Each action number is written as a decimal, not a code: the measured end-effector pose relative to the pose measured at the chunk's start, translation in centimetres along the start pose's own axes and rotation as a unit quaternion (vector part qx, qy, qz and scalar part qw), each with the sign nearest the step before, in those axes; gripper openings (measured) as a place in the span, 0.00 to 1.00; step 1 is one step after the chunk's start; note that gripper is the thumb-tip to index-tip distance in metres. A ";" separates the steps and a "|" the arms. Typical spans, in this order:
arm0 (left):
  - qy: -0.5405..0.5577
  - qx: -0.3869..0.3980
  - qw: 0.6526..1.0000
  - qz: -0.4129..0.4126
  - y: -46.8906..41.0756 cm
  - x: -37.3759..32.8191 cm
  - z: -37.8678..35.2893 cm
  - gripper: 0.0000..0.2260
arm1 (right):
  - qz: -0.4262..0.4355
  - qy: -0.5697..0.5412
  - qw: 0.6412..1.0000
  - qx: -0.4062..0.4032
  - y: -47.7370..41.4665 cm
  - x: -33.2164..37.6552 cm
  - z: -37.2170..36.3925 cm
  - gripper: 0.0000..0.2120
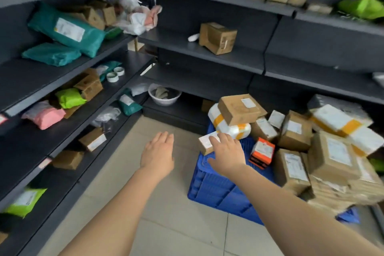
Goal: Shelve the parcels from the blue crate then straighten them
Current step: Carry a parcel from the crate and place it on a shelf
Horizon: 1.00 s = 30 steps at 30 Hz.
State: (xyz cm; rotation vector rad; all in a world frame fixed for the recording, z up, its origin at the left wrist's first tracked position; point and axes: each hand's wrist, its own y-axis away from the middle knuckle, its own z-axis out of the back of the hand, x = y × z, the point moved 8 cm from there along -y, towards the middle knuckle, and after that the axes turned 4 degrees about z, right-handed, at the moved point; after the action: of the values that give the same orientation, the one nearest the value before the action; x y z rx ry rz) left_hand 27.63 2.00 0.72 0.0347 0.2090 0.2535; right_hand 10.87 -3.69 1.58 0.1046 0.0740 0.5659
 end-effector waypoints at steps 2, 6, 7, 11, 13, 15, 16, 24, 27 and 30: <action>0.007 0.001 1.000 -0.024 -2.5 -4.0 -0.3 0.32 | -0.027 0.001 1.000 -0.002 -0.1 -4.4 0.5 0.28; 0.001 0.013 0.998 -0.061 -7.5 -10.6 -1.4 0.32 | -0.082 -0.007 0.997 -0.001 -1.1 -12.1 0.7 0.27; -0.005 0.015 0.997 -0.074 -8.8 -12.1 -1.7 0.32 | -0.093 -0.010 0.996 0.002 -1.6 -13.7 0.7 0.26; -0.016 0.028 0.992 -0.121 -14.6 -17.2 -3.0 0.29 | -0.137 -0.022 0.990 0.016 -4.5 -19.6 -0.4 0.28; -0.017 0.038 0.990 -0.137 -18.0 -19.2 -4.0 0.28 | -0.154 -0.035 0.987 0.023 -6.3 -22.2 -1.2 0.29; -0.022 0.051 0.986 -0.157 -21.6 -21.1 -5.0 0.29 | -0.172 -0.050 0.983 0.029 -8.4 -24.7 -2.1 0.29; -0.026 0.057 0.984 -0.165 -23.5 -22.0 -5.4 0.29 | -0.181 -0.059 0.981 0.033 -9.4 -25.9 -2.5 0.29; -0.072 0.119 0.974 -0.181 -35.3 -26.3 -9.7 0.28 | -0.233 -0.136 0.961 0.067 -16.8 -32.0 -7.5 0.27; -0.079 0.138 0.972 -0.173 -38.8 -27.2 -11.4 0.29 | -0.238 -0.166 0.954 0.078 -19.1 -33.4 -9.4 0.28; -0.083 0.154 0.972 -0.158 -41.8 -27.7 -13.1 0.27 | -0.251 -0.201 0.942 0.092 -20.6 -34.1 -11.6 0.29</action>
State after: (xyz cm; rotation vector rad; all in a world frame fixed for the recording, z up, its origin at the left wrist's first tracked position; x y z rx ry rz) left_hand 8.88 -45.35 -9.05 0.3277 0.0839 -0.1029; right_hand -8.00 -38.42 -10.97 0.3705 -0.2407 0.0179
